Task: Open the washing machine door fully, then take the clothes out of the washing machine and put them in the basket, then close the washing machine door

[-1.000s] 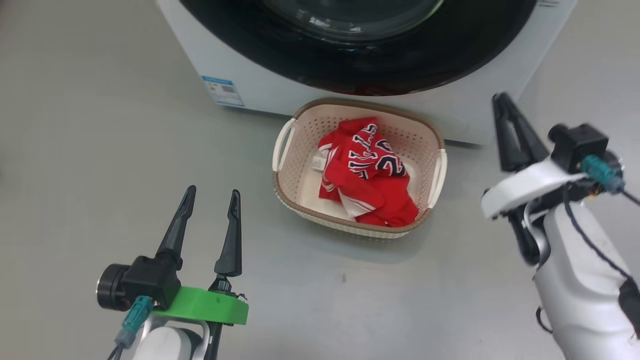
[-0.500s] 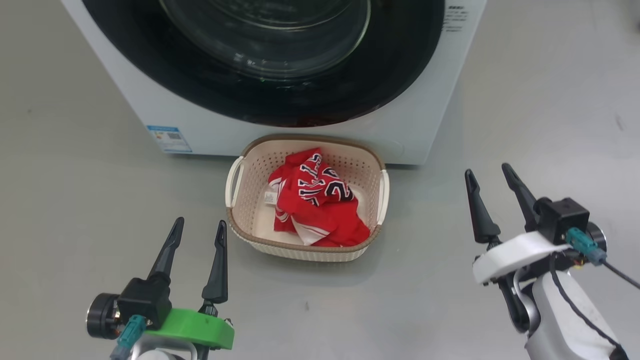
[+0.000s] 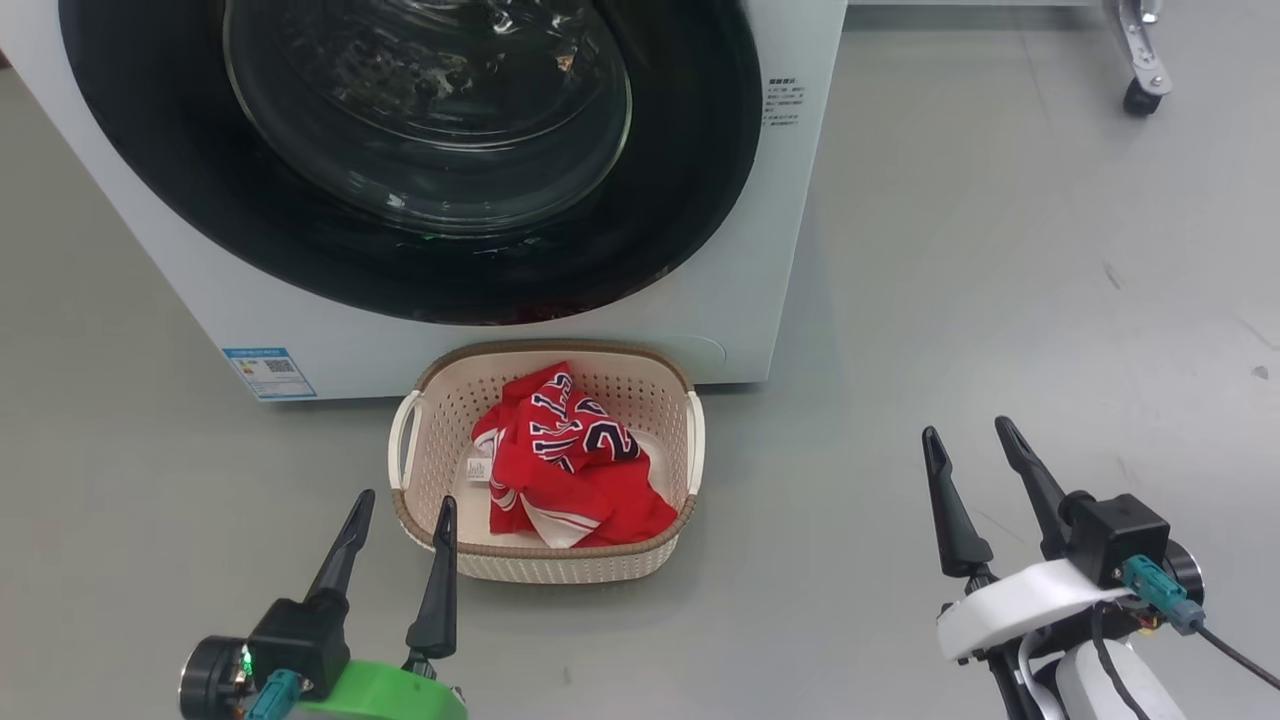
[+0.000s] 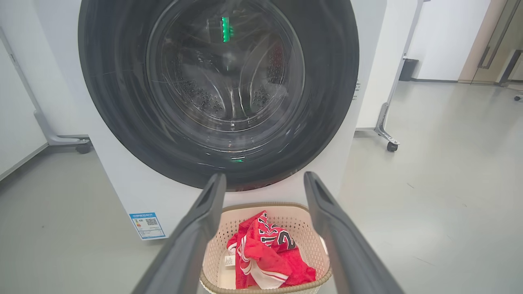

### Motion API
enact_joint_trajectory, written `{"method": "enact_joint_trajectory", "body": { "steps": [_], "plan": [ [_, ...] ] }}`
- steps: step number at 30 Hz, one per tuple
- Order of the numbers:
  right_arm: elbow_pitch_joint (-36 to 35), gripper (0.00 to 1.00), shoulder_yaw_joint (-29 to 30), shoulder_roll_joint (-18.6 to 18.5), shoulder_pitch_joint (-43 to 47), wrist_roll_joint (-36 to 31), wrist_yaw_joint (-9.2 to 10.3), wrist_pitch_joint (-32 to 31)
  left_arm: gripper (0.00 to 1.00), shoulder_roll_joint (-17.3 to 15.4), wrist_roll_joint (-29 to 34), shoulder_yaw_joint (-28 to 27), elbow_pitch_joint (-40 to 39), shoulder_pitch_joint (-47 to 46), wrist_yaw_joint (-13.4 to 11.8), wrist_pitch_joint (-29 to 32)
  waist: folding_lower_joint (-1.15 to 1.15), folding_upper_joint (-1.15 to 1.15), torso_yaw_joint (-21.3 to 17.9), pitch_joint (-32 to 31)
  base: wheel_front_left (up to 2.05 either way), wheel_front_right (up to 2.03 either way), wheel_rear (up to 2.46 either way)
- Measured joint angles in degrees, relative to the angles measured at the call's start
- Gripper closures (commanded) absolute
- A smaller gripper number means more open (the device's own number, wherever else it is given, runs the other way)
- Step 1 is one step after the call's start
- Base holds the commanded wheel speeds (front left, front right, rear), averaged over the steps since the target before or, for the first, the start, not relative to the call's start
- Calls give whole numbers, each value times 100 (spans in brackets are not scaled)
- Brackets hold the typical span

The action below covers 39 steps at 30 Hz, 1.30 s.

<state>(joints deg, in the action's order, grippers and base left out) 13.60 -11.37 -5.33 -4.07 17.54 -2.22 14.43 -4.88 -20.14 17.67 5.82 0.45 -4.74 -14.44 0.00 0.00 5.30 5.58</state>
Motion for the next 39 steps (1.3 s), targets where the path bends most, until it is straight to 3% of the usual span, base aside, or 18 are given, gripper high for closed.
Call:
{"method": "enact_joint_trajectory", "body": {
  "steps": [14,39],
  "plan": [
    [-498,0,29,5,655,0,182,0,0,-13,-1,-21,21,169,-2,33,0,0,-237,-258,0,0,0],
    [-1120,0,30,-44,960,-2,248,-10,0,-37,-1,-49,-92,212,-35,83,0,0,-259,-107,0,0,0]
  ]
}}
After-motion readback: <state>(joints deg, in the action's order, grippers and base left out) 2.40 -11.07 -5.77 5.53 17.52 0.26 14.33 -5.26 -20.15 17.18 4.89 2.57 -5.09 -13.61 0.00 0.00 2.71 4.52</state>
